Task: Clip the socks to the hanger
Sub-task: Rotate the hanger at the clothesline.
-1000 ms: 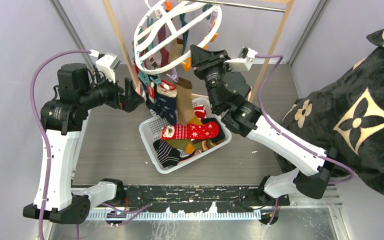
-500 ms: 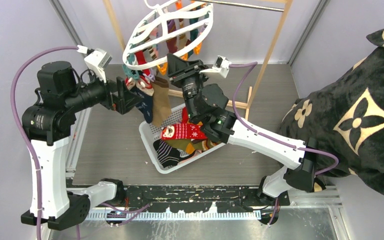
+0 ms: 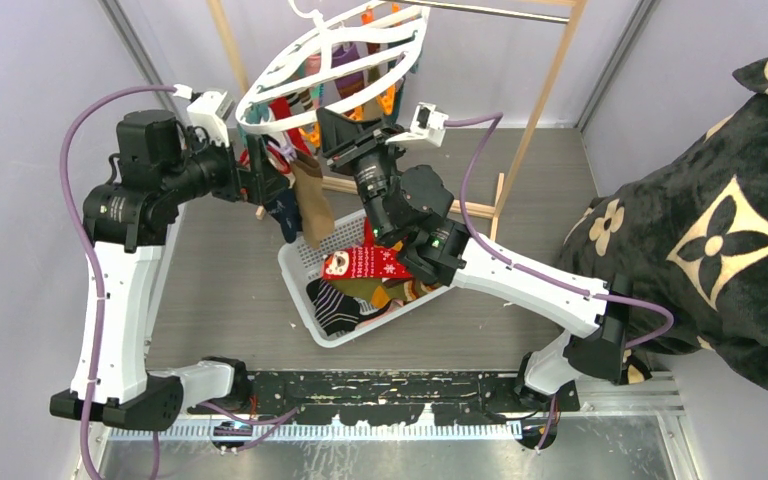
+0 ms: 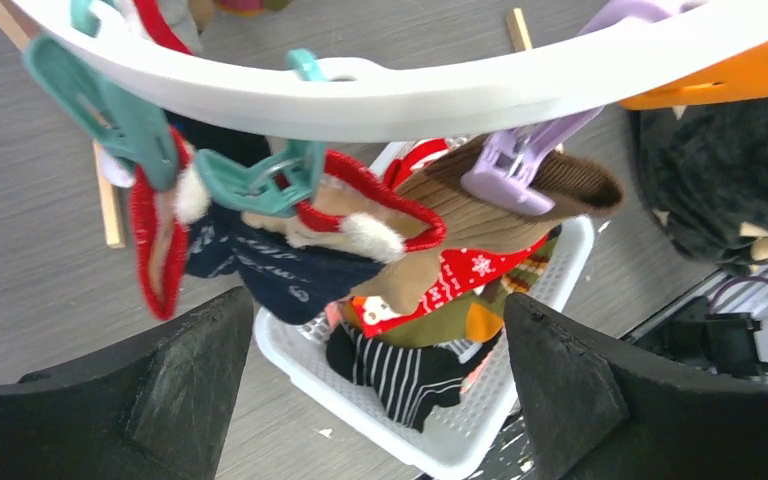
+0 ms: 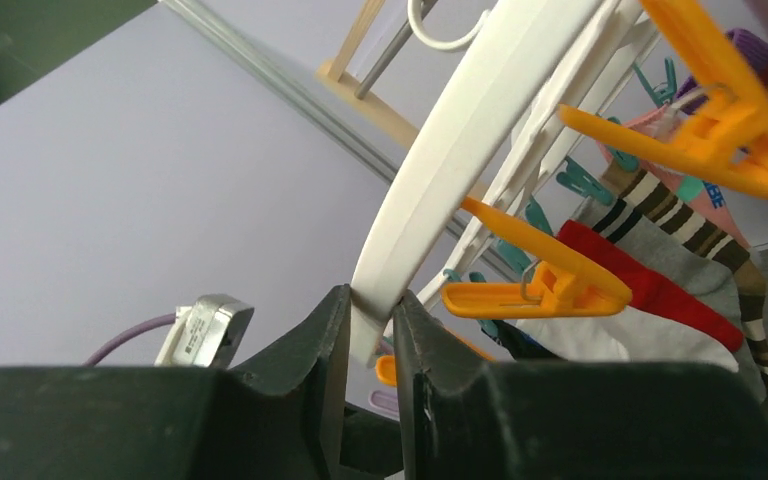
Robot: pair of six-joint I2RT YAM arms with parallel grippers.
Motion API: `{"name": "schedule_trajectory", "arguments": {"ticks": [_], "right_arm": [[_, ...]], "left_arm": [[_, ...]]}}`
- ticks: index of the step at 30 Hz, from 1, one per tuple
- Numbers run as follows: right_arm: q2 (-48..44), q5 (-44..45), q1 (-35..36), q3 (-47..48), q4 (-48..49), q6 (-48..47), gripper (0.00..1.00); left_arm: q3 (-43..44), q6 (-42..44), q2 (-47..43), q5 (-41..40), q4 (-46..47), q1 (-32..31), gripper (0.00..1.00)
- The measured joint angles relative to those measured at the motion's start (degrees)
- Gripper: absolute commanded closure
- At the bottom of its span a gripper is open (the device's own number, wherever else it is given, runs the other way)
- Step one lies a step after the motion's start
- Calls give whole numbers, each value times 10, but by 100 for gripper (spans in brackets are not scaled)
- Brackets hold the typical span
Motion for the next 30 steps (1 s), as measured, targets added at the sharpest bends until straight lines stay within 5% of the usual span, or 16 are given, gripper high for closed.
{"name": "schedule_trajectory", "arguments": {"ticks": [15,20,26,30], "right_arm": [[21,-108,3,17,-79,-21,72],[21,-131,3,20,-92,-32,71],[18,-155,3,23,-117,-48,62],[-13,-172,1,-5,-146,-69,51]], "left_arm": [[-7,-47,-16,56,84,0,21],[-61,-46,-31,52,99,0,5],[-228,-37,-81,49,100,-4,4],[-232,-25,-81,14,116,-5,6]]}}
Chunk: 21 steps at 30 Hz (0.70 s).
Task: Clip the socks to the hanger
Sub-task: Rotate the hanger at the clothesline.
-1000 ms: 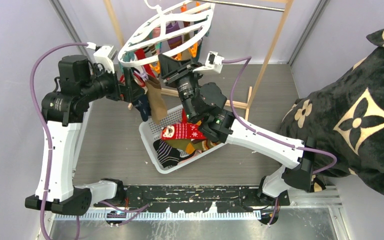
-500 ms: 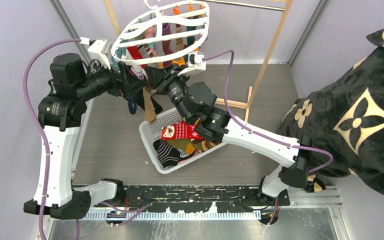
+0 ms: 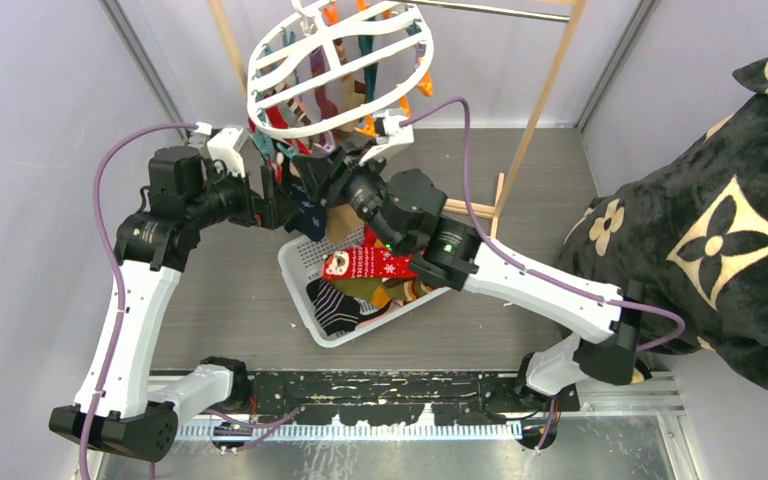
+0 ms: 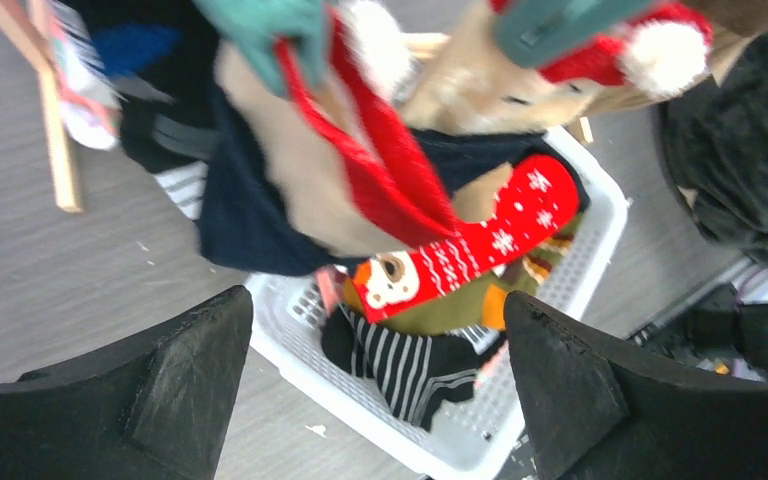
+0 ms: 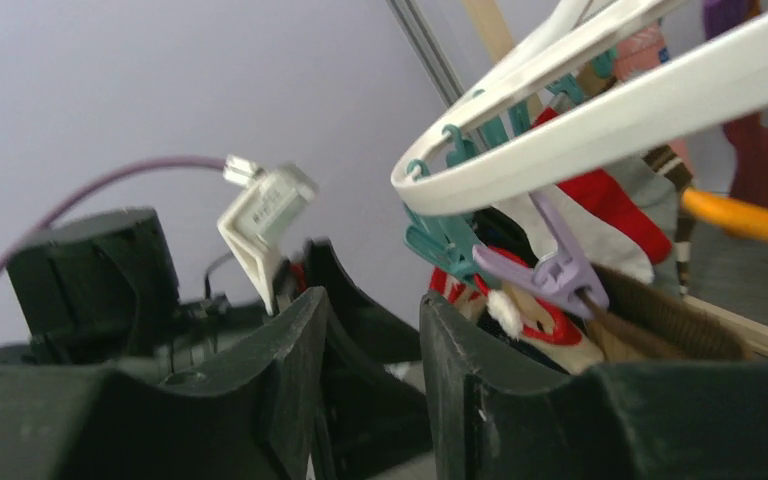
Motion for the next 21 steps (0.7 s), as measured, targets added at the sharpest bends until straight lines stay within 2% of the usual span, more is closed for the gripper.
{"name": "schedule_trajectory", "arguments": {"ticks": [3,6,12,16,19,21], "right_arm": [[-48,-20,-14,-43,-35,-24,40],[-108,-60,-60,-95,-77,-38,29],[-174,-194,-228,-192,-127,-66,20],[-150,-296,-259,-218,-145,-130,19],[-127,-356,-269,-226,-144,-172,31],[-117,-392,-283,-227,-138,-191,52]], "left_arm": [[0,9,0,-29,27,0,6],[0,14,4,-45,42,0,6],[-1,19,7,-57,53,0,6],[-1,22,8,-58,53,0,6],[2,25,9,-57,49,0,7],[6,26,10,-57,46,0,7]]}}
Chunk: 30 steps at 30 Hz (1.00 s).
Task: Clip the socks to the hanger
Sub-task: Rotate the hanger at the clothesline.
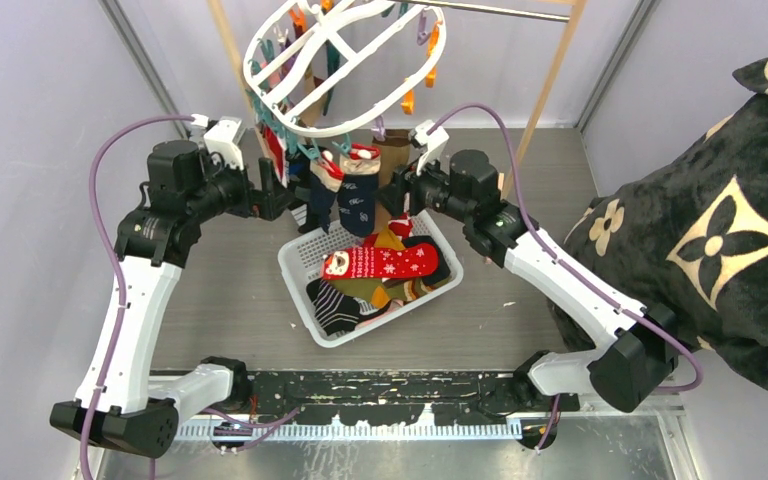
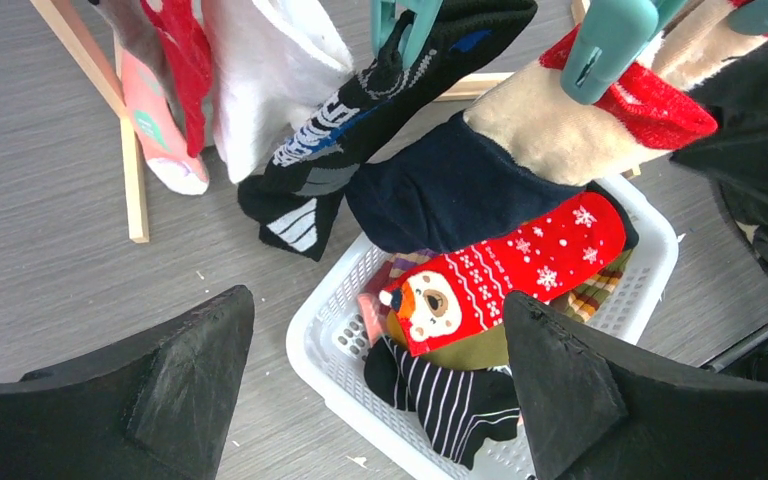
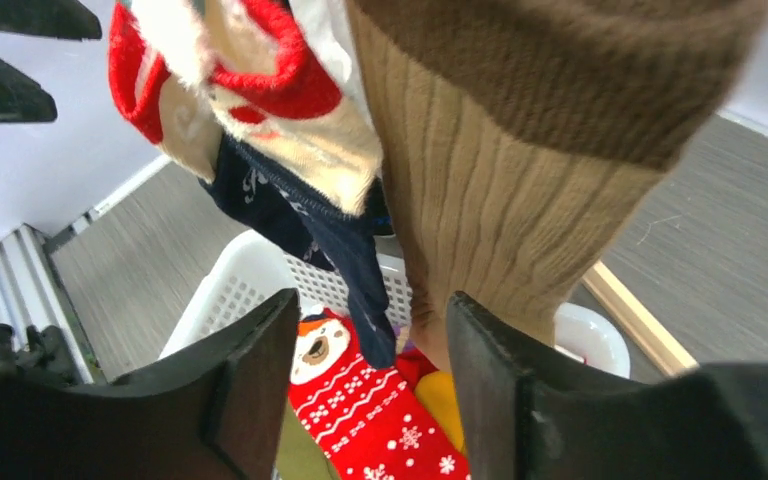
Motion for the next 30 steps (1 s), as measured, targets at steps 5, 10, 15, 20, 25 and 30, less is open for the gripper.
{"name": "schedule_trajectory", "arguments": {"ticks": [5,10,15,20,25,30], "right_arm": [[7,-73,-36,0,40,-24,56],[3,-90,-37,-17,76,-39,25],[-25,-63,-40,-52,67,-56,23],[-44,-64,-55,-61,64,-57,23],[0,-121,-60,-42,88,-39,34],[56,-166,-43,-28,130,0,46]], "left_arm": [[5,2,0,6,-7,0,7],[9,2,-1,19,-21,0,7],[21,4,-7,38,-38,0,8],[34,7,-18,57,-50,0,8],[43,7,-23,75,-60,0,8],[48,17,-24,85,-79,0,8]]}}
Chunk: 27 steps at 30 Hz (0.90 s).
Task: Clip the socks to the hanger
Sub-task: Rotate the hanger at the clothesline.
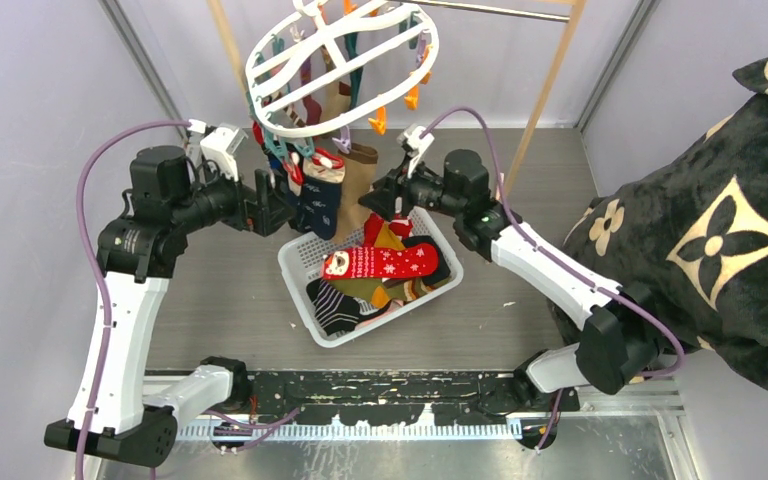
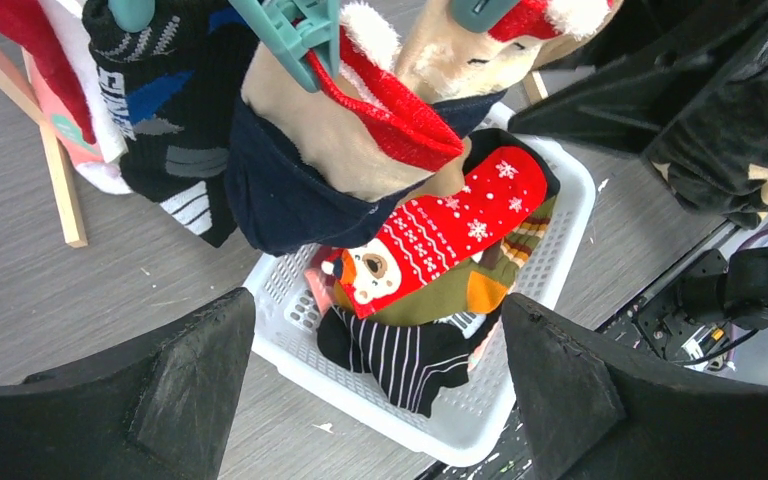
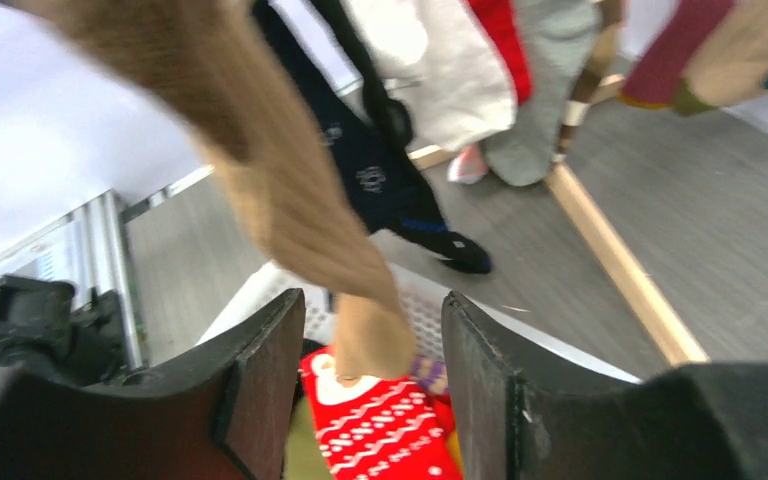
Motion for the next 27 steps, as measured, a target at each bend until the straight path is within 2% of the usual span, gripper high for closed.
{"name": "schedule_trajectory", "arguments": {"ticks": [2,6,7,13,16,27], "right_arm": [[6,0,26,0,9,4,57],[6,15,73,0,28,0,96],[6,26,87,0,32,0,98],[9,101,136,0,58,0,99],[17,135,163,4,71,3,99],[85,155,236,92,90,30,99]], "left_arm": [[1,2,-2,2,-4,0,7],[2,7,-8,6,-16,0,7],[2,10,-9,7,-18,0,7],[2,23,-24,15,-27,0,1],[-1,38,-35,16,-30,0,0],[-99,105,-75,34,-31,0,0]]}}
